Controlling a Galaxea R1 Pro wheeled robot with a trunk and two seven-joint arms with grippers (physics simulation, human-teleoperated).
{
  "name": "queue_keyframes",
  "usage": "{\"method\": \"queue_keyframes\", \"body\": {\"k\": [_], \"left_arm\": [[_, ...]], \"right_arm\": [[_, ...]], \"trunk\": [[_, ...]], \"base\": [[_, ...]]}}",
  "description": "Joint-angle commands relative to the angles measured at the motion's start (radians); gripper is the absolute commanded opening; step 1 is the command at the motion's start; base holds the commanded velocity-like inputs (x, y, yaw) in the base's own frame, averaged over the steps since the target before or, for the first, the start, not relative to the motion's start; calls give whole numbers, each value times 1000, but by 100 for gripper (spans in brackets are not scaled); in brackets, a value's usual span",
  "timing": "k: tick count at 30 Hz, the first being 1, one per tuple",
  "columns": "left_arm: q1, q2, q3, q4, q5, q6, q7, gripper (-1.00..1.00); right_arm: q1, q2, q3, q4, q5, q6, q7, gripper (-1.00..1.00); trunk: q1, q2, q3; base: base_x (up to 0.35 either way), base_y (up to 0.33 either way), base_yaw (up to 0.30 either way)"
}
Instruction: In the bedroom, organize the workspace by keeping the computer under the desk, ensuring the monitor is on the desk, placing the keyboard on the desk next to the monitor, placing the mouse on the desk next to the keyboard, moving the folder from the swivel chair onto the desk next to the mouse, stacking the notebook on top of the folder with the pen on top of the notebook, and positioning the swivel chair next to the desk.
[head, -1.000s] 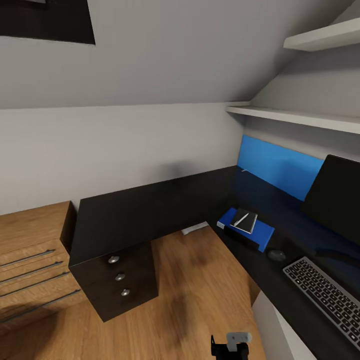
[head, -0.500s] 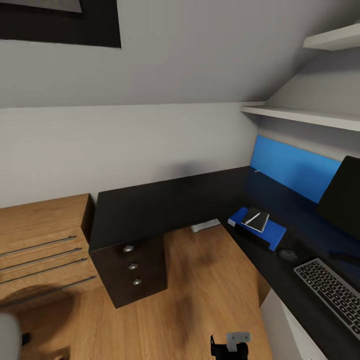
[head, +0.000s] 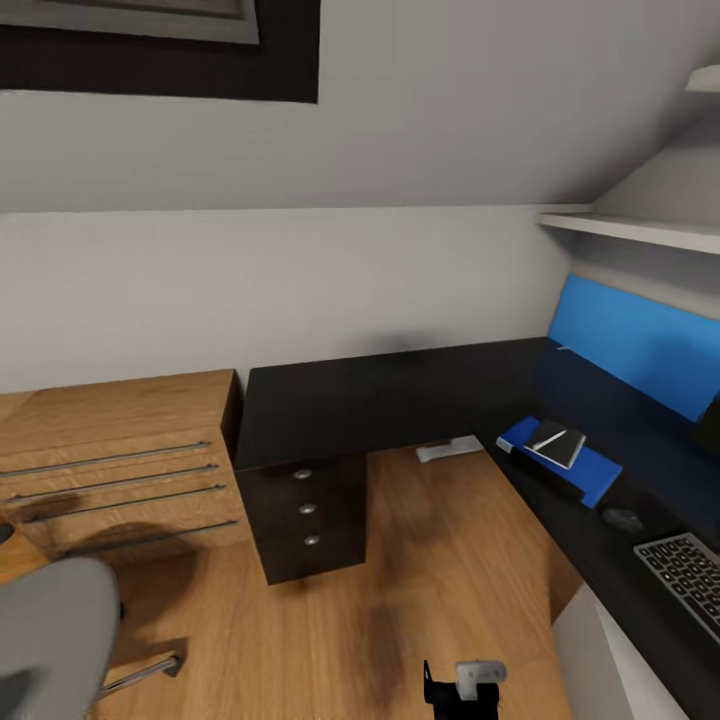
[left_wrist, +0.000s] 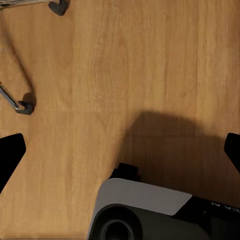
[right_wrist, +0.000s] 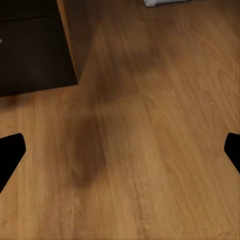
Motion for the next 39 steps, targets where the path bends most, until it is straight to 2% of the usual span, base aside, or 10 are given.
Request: {"method": "queue_keyframes", "body": {"k": [1,2,15,24,30,35,37,39], "left_arm": [[-1,1,-9,0,10,-4,5,100],[-1,0,-9,0,10,-4,5,100],[-1,-1,-9,17,10,-5,5,100],[-1,-3,-8,23,7,-6,2,100],[-1,-9,-11,23,5,-9,1,100],[-1,-11,-11,23,4,-51,1,100],[-1,-12,-11,23,4,-101,1,100],[-1,-14,-11,23,5,-208,3,100]], "right_arm": [[0,0,9,0,0,-7,-9,100],[0,0,9,1,0,-34,-10,100],[0,0,9,28,0,-143,-15,100],[5,-2,8,29,0,-261,-102,100],[11,-5,7,30,-1,-340,-126,100],[21,-6,6,30,-2,-369,-131,100],[23,-6,5,30,-3,-376,-132,100],[25,-16,3,30,-4,-393,-132,100]], "trunk": [[0,-1,-1],[0,-1,-1],[0,-1,-1],[0,-1,-1],[0,-1,-1],[0,-1,-1],[0,-1,-1],[0,-1,-1]], "base": [[-4,0,276],[-1,0,276],[0,0,278],[0,0,279],[0,0,279],[0,0,279],[0,0,279],[0,0,279]]}}
